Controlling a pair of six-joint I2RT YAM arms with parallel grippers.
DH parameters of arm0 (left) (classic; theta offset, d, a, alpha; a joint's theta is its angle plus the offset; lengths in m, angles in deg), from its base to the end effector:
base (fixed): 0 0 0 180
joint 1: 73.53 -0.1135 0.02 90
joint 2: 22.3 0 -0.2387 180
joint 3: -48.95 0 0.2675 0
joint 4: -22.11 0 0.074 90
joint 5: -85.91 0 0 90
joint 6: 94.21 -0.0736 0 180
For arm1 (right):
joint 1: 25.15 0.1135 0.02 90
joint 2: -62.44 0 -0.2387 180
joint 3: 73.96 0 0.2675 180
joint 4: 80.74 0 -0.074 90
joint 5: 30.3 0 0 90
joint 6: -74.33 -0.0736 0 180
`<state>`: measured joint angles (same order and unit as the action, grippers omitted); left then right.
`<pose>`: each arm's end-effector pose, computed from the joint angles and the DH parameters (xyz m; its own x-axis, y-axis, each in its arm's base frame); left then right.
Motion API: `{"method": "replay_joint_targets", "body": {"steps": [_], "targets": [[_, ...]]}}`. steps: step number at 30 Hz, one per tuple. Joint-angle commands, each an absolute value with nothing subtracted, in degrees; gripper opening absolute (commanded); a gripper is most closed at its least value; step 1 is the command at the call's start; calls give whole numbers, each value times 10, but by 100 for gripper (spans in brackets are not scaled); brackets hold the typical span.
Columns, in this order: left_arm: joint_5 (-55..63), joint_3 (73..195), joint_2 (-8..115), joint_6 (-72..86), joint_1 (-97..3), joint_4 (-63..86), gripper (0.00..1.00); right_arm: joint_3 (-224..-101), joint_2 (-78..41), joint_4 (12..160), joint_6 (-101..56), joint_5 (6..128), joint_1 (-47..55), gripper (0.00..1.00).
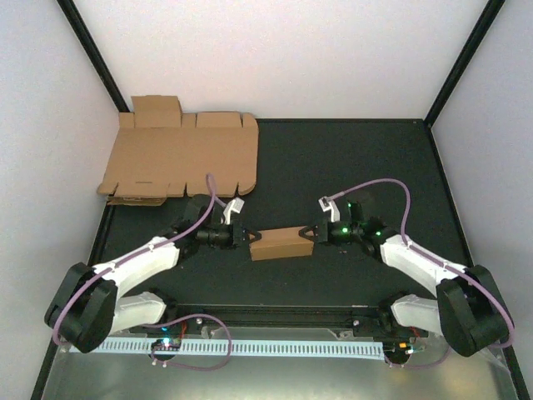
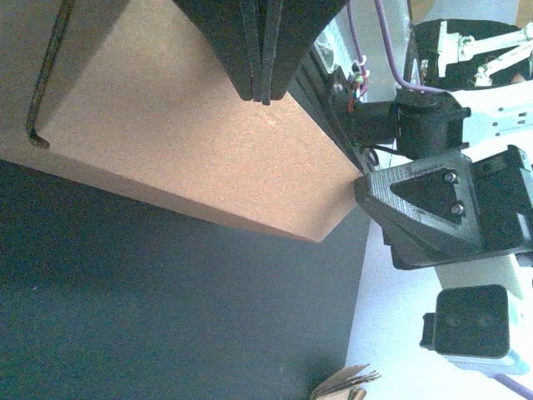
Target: Fold the paper box
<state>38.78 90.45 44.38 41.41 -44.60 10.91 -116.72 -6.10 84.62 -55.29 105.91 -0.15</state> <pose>0.2126 -0.1747 0.1430 -0.9591 -0.0684 -0.2747 0.2122 0.4684 -0.8577 0.2210 0.1617 0.1383 -0.9568 0.0408 -0.2880 -0.2342 0.4789 0.8460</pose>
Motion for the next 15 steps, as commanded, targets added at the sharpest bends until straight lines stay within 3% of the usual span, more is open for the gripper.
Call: {"method": "replay_joint_targets", "body": {"steps": [1, 15], "targets": [[403, 879, 460, 414, -449, 145, 2, -1130, -73, 892, -575, 1074, -4, 2], [398, 914, 438, 402, -449, 104, 3, -1219, -52, 809, -540, 1061, -6, 2]]}}
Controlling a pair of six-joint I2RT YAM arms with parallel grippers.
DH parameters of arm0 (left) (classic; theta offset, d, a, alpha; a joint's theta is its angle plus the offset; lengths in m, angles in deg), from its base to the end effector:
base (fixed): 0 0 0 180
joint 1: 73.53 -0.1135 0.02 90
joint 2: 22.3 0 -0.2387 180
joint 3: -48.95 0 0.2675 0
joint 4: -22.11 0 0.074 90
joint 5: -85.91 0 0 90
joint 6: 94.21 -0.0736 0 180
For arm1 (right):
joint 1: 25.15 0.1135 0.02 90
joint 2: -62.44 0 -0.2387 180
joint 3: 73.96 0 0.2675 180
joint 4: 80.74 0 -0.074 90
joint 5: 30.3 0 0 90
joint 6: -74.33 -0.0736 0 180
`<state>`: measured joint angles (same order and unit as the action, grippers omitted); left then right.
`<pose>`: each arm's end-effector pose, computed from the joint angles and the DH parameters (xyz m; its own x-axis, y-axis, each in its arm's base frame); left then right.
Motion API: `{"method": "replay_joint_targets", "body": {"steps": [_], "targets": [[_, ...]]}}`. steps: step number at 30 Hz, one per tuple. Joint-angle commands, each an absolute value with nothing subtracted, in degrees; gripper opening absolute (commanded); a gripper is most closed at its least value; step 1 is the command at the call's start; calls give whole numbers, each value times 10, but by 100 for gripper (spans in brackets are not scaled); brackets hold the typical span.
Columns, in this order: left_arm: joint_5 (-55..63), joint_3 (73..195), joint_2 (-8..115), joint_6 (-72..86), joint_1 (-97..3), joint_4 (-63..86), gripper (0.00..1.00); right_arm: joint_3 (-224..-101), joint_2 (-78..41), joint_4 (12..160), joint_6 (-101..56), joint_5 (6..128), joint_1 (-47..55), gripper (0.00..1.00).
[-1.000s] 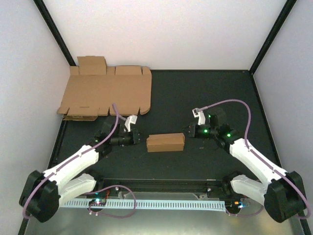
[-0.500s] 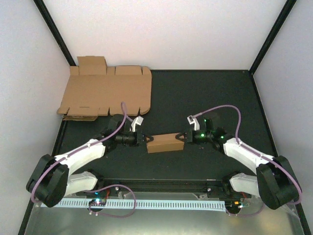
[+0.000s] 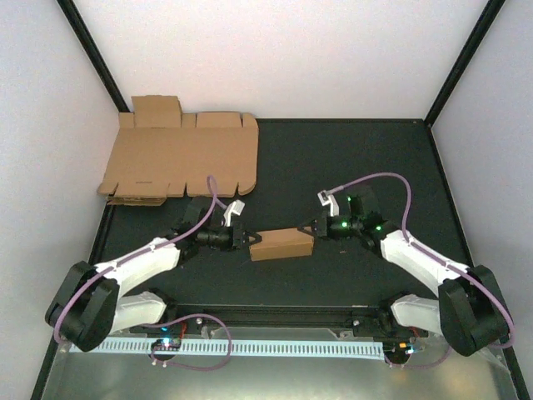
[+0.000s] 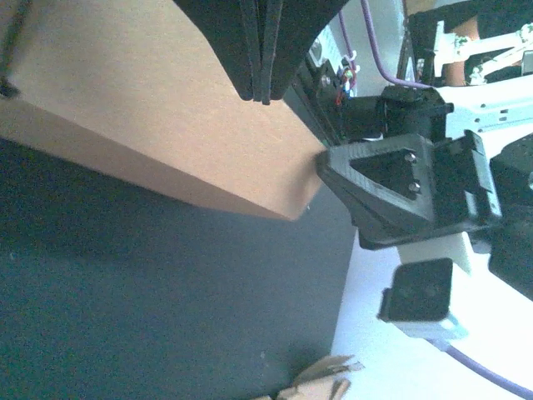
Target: Fold the paper box
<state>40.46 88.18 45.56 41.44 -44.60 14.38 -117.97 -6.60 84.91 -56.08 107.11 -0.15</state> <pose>0.2084 -0.1742 0.1315 -0.9628 -0.0501 -0.2655 0.2156 0.4500 -0.8666 0.2242 0.1644 0.1447 -0.9576 0.0375 -0.2857 -0.2377 0.4577 0.8567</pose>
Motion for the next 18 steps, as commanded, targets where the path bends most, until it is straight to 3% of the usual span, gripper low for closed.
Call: {"method": "replay_joint_targets", "body": {"steps": [1, 8, 18], "targets": [[398, 922, 434, 400, -449, 96, 4, -1224, -56, 804, -538, 1061, -9, 2], [380, 936, 442, 383, -450, 81, 3, -1213, -95, 827, -529, 1070, -18, 2], [389, 854, 504, 403, -451, 187, 2, -1146, -155, 908, -542, 1076, -19, 2]]}}
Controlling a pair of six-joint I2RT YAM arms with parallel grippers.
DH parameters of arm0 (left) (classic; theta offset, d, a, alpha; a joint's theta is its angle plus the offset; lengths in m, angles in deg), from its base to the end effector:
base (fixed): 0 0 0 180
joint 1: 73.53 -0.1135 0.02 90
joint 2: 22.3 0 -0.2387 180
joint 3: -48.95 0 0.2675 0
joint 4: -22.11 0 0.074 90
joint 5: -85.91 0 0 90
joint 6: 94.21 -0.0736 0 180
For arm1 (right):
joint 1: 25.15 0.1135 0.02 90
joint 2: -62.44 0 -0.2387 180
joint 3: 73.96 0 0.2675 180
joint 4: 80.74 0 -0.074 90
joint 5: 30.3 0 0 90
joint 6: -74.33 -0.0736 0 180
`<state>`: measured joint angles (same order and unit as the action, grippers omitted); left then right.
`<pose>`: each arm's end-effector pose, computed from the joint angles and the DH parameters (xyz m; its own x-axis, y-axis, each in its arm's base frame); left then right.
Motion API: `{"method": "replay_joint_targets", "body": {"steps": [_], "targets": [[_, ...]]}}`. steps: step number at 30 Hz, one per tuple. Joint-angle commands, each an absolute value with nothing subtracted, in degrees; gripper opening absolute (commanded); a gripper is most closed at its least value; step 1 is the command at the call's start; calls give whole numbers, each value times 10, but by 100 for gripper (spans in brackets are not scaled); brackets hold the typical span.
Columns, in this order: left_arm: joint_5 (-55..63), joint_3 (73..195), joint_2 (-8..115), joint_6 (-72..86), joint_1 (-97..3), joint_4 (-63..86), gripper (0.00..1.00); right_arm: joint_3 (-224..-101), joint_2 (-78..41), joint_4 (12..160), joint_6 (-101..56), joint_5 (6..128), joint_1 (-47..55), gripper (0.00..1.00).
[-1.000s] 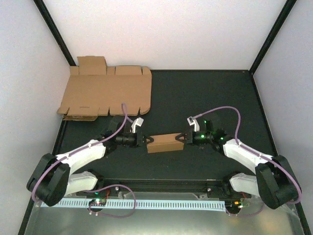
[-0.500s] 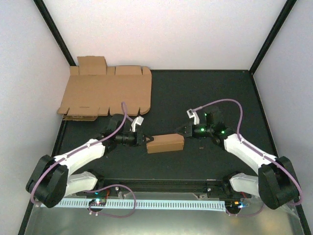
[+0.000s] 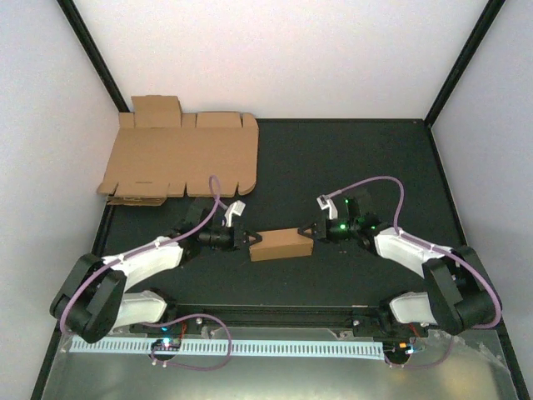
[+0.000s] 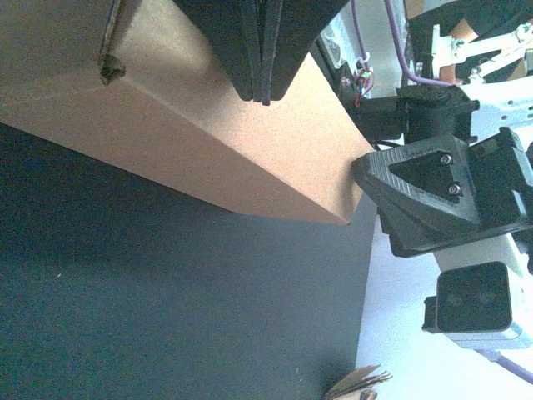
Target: Fold the paper box
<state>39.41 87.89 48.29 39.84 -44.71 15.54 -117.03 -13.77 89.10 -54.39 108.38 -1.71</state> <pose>0.2108 -0.1738 0.1195 -0.9622 -0.0463 -0.2686 0.2150 0.4768 -0.8523 0.2315 0.1606 0.1150 -0.9689 0.0301 -0.2456 -0.2026 0.4736 0.8571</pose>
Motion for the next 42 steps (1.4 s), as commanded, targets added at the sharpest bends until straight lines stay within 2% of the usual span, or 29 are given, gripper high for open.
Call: {"method": "replay_joint_targets", "body": {"steps": [1, 9, 14, 21, 24, 27, 31, 35, 42], "targets": [[390, 853, 505, 402, -452, 190, 1, -1147, -155, 907, -541, 1076, -19, 2], [404, 906, 460, 389, -451, 128, 2, -1190, -109, 859, -531, 1088, -19, 2], [392, 903, 427, 380, -452, 106, 2, -1173, -96, 861, -525, 1098, -19, 2], [394, 823, 503, 393, -453, 213, 2, -1111, -180, 945, -529, 1100, -19, 2], [409, 815, 532, 401, -453, 237, 2, -1109, -181, 957, -531, 1110, -19, 2], [422, 831, 504, 411, -453, 224, 2, -1123, -148, 944, -531, 1117, -19, 2], [398, 883, 433, 384, -453, 126, 2, -1155, -103, 914, -534, 1128, -19, 2], [401, 885, 406, 389, -454, 123, 2, -1164, -88, 921, -538, 1153, -19, 2], [400, 814, 461, 395, -456, 200, 2, -1114, -180, 976, -515, 1147, -20, 2]]}}
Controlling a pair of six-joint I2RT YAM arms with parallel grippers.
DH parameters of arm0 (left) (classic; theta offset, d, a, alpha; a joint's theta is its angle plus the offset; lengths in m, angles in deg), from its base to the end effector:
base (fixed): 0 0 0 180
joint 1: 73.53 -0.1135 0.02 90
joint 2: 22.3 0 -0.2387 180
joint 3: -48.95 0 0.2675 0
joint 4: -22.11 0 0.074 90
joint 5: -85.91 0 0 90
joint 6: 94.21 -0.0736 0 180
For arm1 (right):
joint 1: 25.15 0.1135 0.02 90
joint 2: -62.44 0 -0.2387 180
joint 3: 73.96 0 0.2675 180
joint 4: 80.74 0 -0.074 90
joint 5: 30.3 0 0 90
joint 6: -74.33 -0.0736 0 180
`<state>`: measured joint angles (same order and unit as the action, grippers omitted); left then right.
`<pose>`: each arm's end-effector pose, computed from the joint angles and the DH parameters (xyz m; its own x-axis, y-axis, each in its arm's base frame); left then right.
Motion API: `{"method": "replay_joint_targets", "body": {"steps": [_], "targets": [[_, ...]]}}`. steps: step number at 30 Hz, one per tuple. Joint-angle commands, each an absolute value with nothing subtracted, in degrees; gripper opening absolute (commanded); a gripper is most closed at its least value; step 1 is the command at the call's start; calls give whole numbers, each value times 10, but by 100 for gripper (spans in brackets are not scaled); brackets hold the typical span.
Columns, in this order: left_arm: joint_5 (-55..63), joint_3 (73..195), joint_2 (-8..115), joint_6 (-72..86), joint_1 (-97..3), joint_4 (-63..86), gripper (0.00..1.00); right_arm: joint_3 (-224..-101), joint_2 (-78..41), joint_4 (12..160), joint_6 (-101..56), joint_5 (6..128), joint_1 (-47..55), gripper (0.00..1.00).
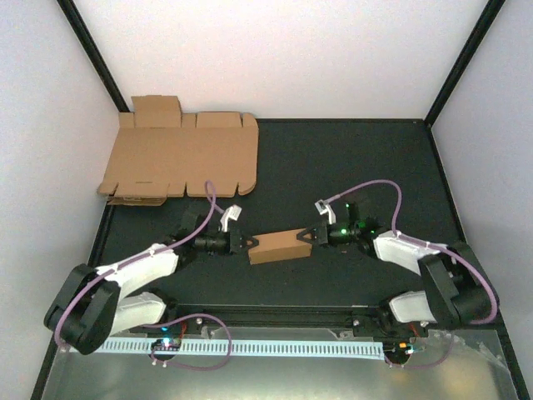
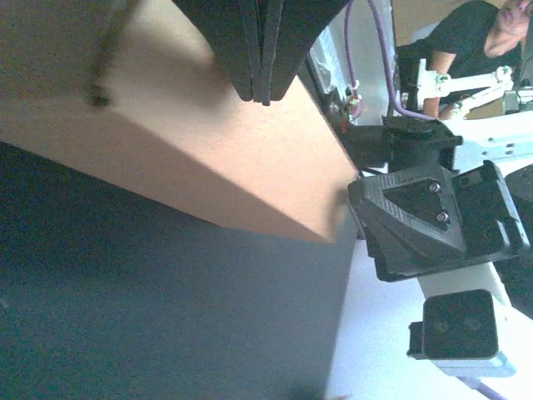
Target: Fold the paper box
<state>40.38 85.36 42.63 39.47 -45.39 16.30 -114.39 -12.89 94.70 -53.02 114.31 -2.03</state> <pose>0.2035 -0.1673 0.1306 -0.9444 -0.0538 -0.3244 0.2689 0.4415 -0.8560 0.2238 0.1608 0.1172 -0.9538 -0.0252 -0.2994 -0.2863 0.3783 0.8803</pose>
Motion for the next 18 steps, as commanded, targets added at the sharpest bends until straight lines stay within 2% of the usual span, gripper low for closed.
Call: {"method": "replay_joint_targets", "body": {"steps": [1, 7, 18], "targets": [[402, 800, 472, 396, -456, 222, 1, -1106, -195, 992, -515, 1149, -21, 2], [437, 773, 523, 409, -456, 315, 1, -1100, -194, 1018, -523, 1164, -32, 2], [406, 838, 357, 402, -456, 159, 2, -1169, -103, 930, -523, 1165, -32, 2]]}}
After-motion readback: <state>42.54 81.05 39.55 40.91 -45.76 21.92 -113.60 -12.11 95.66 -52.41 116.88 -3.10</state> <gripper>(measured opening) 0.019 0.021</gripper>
